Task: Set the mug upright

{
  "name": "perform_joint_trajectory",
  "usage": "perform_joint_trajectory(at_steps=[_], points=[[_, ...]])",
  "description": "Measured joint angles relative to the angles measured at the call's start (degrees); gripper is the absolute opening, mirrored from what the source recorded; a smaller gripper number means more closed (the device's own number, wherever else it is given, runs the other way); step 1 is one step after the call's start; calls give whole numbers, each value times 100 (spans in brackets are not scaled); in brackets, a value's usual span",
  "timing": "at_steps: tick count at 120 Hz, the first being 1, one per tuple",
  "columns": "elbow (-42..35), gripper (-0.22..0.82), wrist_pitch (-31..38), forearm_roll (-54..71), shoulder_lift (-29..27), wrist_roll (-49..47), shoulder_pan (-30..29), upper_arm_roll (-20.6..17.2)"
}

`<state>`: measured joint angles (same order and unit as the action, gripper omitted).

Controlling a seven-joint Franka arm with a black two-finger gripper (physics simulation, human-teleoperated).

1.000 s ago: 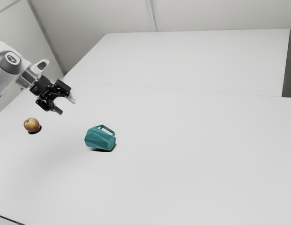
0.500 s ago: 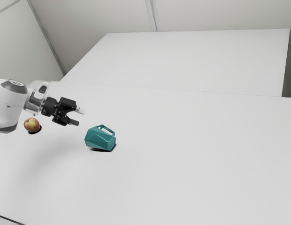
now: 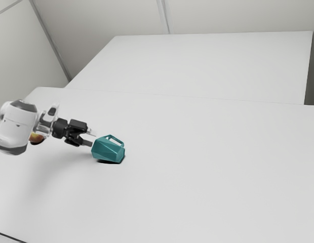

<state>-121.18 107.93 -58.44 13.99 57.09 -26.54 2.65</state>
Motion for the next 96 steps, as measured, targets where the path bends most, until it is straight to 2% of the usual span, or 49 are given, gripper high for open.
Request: perform_joint_trajectory(at_steps=[96], points=[[-32,59,-228,-270,280,661,167,-60]])
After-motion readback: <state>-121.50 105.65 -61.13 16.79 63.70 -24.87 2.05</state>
